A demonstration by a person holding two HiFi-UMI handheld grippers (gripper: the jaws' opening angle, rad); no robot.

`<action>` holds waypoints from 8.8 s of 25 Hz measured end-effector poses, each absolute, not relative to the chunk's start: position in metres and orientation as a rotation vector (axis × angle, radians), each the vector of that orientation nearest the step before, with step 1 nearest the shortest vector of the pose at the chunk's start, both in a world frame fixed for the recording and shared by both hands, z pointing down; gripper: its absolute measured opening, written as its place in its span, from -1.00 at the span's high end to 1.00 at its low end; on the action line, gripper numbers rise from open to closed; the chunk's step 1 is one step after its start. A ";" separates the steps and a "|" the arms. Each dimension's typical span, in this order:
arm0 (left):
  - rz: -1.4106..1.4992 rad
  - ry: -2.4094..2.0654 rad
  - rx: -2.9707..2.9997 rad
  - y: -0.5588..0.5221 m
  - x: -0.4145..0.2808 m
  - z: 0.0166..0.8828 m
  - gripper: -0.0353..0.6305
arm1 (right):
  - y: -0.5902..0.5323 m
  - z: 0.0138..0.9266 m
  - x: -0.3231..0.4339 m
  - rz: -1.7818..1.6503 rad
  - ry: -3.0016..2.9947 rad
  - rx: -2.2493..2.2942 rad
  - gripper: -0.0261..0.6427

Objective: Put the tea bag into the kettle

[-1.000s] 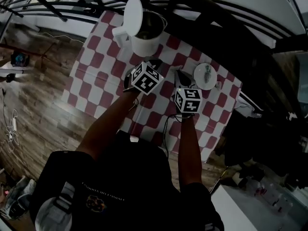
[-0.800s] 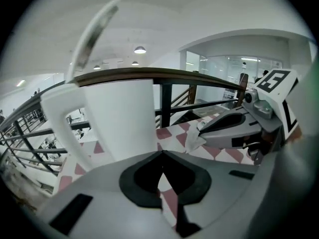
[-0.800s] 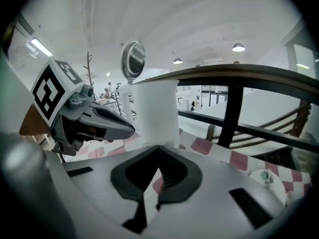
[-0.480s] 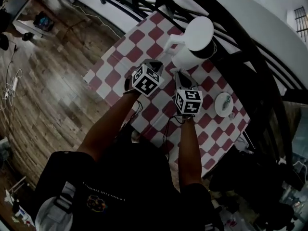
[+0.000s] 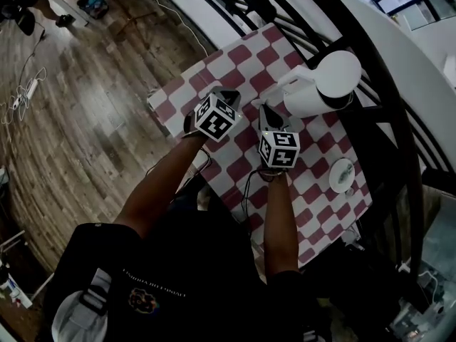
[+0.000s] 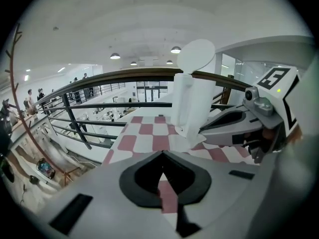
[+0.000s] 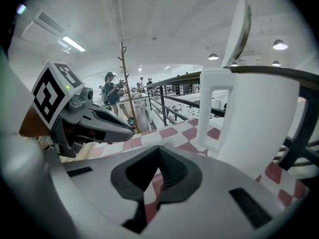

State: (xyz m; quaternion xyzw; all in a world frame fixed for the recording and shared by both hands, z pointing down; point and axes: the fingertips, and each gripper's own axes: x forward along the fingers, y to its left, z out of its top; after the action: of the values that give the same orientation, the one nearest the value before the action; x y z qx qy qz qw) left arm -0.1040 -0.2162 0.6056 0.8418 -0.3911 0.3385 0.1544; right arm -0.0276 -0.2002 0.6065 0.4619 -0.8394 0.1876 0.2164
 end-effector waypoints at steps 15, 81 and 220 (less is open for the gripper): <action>0.980 -1.006 2.511 -0.209 -0.049 0.592 0.90 | -0.189 0.590 0.024 0.521 -2.273 1.415 0.89; 0.745 -1.010 2.853 -0.280 0.058 0.437 0.90 | -0.278 0.430 0.164 0.303 -2.341 1.891 0.49; 0.800 -0.854 2.909 -0.204 0.041 0.440 0.90 | -0.148 0.419 0.164 0.338 -2.161 2.019 0.89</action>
State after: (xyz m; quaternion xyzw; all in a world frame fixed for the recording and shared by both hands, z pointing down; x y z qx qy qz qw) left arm 0.0408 -0.2036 0.4405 0.9278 -0.2722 0.2551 0.0031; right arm 0.1635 -0.1481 0.4194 0.6761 -0.7234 0.1132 0.0824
